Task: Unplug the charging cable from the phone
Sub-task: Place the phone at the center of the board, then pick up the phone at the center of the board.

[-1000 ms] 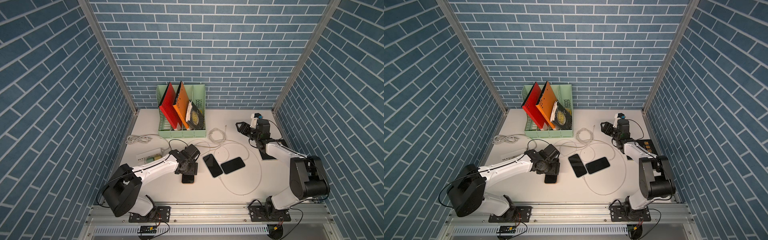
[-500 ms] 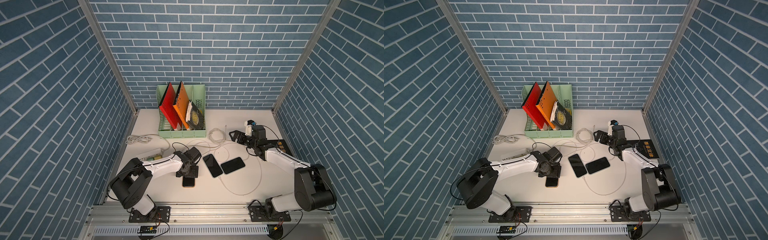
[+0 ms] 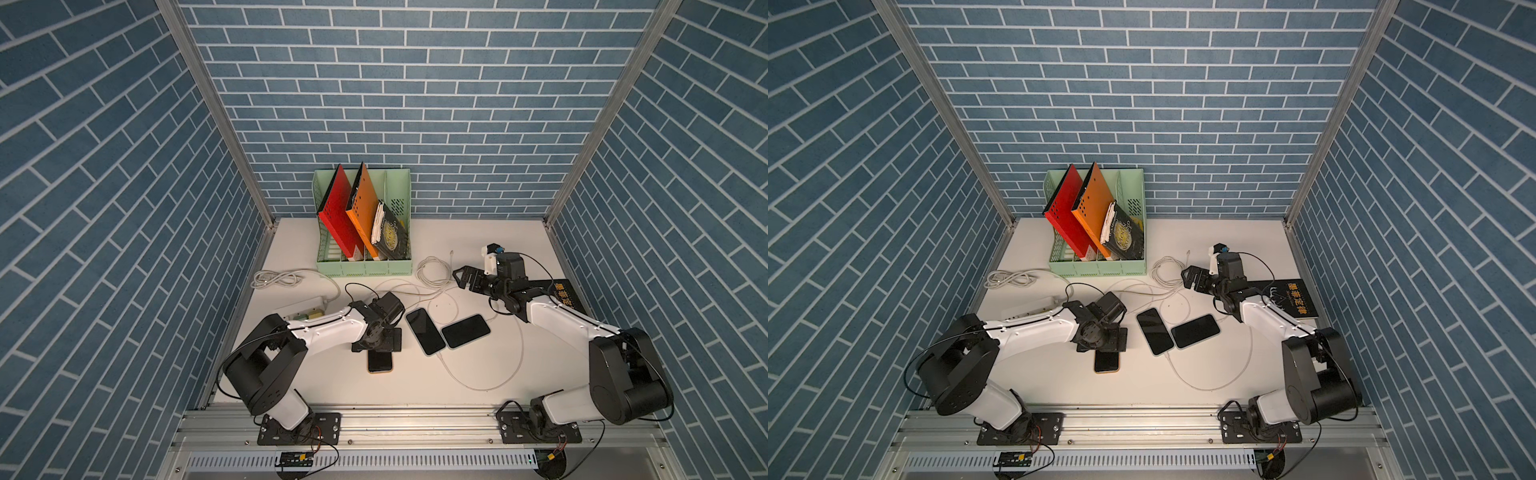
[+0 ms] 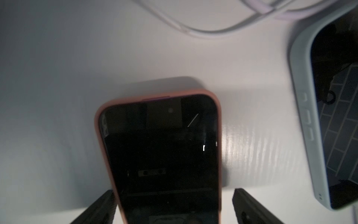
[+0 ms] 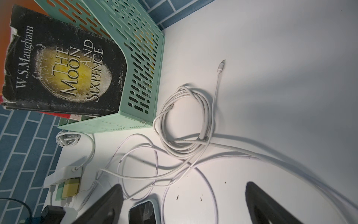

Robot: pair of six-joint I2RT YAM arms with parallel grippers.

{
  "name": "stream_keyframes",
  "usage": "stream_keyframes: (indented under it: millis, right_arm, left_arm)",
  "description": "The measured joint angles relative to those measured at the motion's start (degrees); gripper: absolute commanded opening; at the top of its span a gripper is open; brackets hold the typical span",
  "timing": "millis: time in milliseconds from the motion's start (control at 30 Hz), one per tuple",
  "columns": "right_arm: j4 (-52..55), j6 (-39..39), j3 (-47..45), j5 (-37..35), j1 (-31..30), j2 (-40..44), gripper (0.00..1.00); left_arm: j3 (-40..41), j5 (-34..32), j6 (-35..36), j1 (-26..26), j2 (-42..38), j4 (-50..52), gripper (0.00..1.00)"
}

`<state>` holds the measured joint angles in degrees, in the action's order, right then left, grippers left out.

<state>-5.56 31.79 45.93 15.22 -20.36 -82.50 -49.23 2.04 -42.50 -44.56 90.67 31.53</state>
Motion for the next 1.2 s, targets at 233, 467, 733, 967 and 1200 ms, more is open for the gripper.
stream_keyframes:
  millis: [233,467,733,967,1200]
  right_arm:
    - [3.96,-1.53,0.17,-0.28,-1.92,0.02,0.99]
    - [9.11,-5.07,1.51,-0.9,-6.49,0.22,1.0]
    - [12.9,-7.32,2.45,-1.38,-15.82,-0.15,1.0]
    - [14.56,-7.67,3.3,-3.04,-22.29,-4.04,1.0]
    - [15.06,-7.63,4.28,-4.04,-24.79,-8.2,0.99]
  left_arm:
    - [-0.92,-0.61,-0.26,0.0,-0.52,1.57,1.0]
    - [-6.51,-5.38,-0.92,0.0,-6.01,4.0,1.0]
    - [-8.26,-10.34,-4.52,2.05,-9.68,0.26,1.0]
    - [-8.26,-10.75,-5.42,4.63,-9.77,-2.67,1.0]
    - [-6.93,-9.73,-5.6,5.16,-9.77,-4.63,1.0]
